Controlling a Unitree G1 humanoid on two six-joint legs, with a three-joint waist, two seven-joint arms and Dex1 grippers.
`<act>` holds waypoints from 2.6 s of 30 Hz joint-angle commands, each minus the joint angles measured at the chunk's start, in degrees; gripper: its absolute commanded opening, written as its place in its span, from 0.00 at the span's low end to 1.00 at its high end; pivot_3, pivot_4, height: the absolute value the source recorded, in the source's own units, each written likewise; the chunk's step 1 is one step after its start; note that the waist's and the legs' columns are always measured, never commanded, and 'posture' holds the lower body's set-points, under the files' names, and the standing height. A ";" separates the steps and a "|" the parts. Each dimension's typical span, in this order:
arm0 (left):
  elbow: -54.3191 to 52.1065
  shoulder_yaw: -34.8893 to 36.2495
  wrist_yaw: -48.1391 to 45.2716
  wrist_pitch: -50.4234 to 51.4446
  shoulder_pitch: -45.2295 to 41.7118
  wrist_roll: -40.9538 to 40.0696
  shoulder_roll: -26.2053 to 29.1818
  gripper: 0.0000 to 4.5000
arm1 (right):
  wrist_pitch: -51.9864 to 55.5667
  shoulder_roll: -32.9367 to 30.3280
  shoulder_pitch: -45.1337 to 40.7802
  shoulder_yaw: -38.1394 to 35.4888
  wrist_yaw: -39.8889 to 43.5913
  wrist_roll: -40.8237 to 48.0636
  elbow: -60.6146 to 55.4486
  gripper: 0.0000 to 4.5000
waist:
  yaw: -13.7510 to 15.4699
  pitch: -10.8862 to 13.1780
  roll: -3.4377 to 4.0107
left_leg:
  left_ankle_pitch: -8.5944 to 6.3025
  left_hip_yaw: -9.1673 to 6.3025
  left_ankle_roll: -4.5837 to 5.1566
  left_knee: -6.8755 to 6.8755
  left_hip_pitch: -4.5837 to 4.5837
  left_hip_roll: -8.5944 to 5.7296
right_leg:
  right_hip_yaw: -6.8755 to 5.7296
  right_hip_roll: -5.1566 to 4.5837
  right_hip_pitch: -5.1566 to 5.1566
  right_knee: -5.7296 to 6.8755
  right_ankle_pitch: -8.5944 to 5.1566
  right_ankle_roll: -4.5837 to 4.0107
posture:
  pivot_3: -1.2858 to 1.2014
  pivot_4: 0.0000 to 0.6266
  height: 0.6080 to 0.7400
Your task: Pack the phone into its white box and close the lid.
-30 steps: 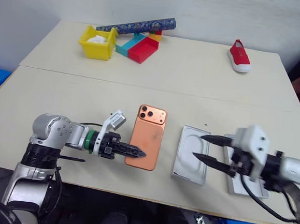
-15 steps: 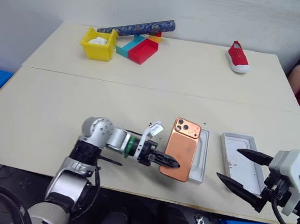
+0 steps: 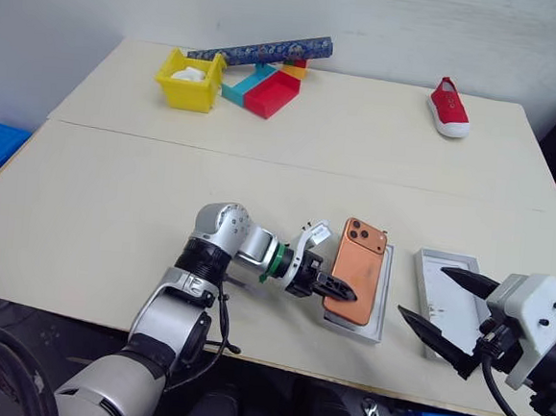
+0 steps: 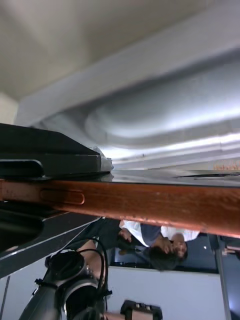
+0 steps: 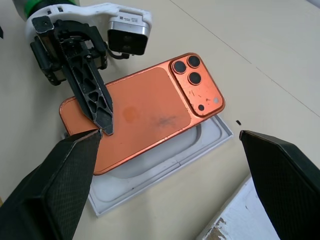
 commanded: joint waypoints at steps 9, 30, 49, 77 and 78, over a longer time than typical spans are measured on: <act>-0.60 0.24 -1.48 0.04 -1.64 2.15 -3.64 0.02 | -3.15 -0.15 1.10 1.40 -3.16 -1.22 -1.22 1.00 | 0.00 0.00 0.00 | 0.01 0.00 -0.01 0.03 0.01 0.00 | 0.00 0.00 0.00 0.04 0.00 0.00 | 0.52 0.24 1.00; -8.94 -7.60 -9.82 -1.08 -3.36 3.32 1.65 0.99 | -5.80 -0.07 2.00 3.49 -4.59 -1.83 0.23 1.00 | -0.24 -0.01 0.01 | 0.07 0.05 -0.09 0.09 0.10 0.01 | 0.06 0.03 0.02 0.24 0.00 0.00 | 0.52 0.24 1.00; -13.71 -8.99 -13.17 0.39 -5.91 -0.01 8.16 0.99 | -9.65 -0.08 1.56 6.66 -3.91 -4.20 3.10 1.00 | -0.23 -0.01 0.01 | 0.08 0.04 -0.06 0.14 0.08 -0.01 | 0.06 0.03 0.02 0.26 0.00 0.00 | 0.52 0.24 1.00; -35.31 -5.30 -39.71 -60.69 13.02 14.13 29.97 1.00 | 13.64 16.60 -13.15 20.86 -38.16 -9.29 10.96 0.56 | -0.63 -0.05 0.06 | 0.16 0.10 0.00 0.17 0.06 0.00 | 0.15 0.01 -0.12 0.49 0.00 -0.16 | 0.52 0.24 1.00; -35.44 -5.12 -39.34 -60.44 13.05 14.07 29.95 1.00 | 13.46 16.86 -13.50 21.56 -38.14 -9.74 11.74 0.47 | -0.70 -0.05 0.06 | 0.17 0.10 0.00 0.16 0.06 0.00 | 0.15 0.02 -0.12 0.50 -0.01 -0.17 | 0.52 0.24 1.00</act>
